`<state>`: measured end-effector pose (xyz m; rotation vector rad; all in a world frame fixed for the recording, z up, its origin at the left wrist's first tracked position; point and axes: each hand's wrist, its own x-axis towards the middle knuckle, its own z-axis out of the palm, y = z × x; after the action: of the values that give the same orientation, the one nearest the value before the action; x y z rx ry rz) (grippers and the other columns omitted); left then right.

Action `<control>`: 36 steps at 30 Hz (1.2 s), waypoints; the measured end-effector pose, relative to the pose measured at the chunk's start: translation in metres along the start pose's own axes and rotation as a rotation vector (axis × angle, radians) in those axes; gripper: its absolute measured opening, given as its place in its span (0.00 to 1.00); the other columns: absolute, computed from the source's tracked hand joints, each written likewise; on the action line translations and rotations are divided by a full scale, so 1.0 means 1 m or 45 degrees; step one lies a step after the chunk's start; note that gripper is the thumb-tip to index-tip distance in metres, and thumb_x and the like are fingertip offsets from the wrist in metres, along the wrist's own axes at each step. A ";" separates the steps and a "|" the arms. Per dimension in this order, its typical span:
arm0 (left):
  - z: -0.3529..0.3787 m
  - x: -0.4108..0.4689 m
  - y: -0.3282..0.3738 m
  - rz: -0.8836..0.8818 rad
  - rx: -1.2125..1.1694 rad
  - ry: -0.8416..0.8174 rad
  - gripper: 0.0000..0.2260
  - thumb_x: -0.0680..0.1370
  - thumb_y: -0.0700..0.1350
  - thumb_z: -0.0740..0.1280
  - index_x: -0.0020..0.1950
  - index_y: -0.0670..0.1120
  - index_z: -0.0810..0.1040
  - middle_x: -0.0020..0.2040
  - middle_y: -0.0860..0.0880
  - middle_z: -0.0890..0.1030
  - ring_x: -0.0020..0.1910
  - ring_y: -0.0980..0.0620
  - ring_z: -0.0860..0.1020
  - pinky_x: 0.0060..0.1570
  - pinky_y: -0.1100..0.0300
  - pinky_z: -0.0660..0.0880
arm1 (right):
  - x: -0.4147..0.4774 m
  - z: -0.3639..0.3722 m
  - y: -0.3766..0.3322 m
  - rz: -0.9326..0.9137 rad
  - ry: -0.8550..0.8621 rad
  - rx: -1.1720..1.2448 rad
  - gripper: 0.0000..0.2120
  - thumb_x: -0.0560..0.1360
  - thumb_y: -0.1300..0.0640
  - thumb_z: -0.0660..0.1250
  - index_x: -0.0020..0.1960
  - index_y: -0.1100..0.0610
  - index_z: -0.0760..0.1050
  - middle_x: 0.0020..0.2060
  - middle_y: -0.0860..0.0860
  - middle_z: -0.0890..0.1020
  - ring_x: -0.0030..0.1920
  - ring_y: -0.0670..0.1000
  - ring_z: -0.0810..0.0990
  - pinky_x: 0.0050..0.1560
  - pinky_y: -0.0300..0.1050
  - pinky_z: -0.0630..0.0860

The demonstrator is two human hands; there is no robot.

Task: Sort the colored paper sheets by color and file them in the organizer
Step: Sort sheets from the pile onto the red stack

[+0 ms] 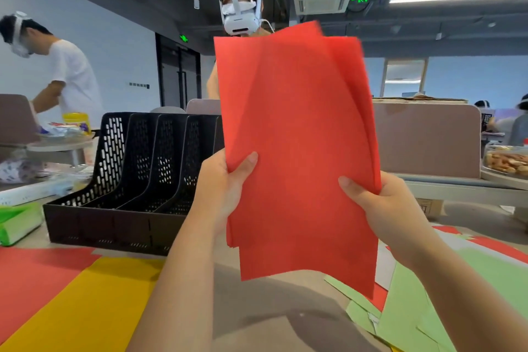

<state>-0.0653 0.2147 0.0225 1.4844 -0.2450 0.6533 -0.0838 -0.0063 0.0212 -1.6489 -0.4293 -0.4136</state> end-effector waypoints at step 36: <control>-0.214 -0.089 0.045 -1.008 0.277 -0.166 0.06 0.78 0.39 0.66 0.54 0.46 0.79 0.43 0.48 0.85 0.36 0.53 0.83 0.29 0.62 0.77 | -0.014 0.178 0.001 0.634 -0.143 0.706 0.07 0.79 0.63 0.59 0.47 0.57 0.76 0.41 0.53 0.82 0.39 0.51 0.79 0.41 0.46 0.75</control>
<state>-0.2124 0.3967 -0.0089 1.6706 0.3214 -0.0593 -0.0917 0.1698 -0.0071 -1.1789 -0.1770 0.1650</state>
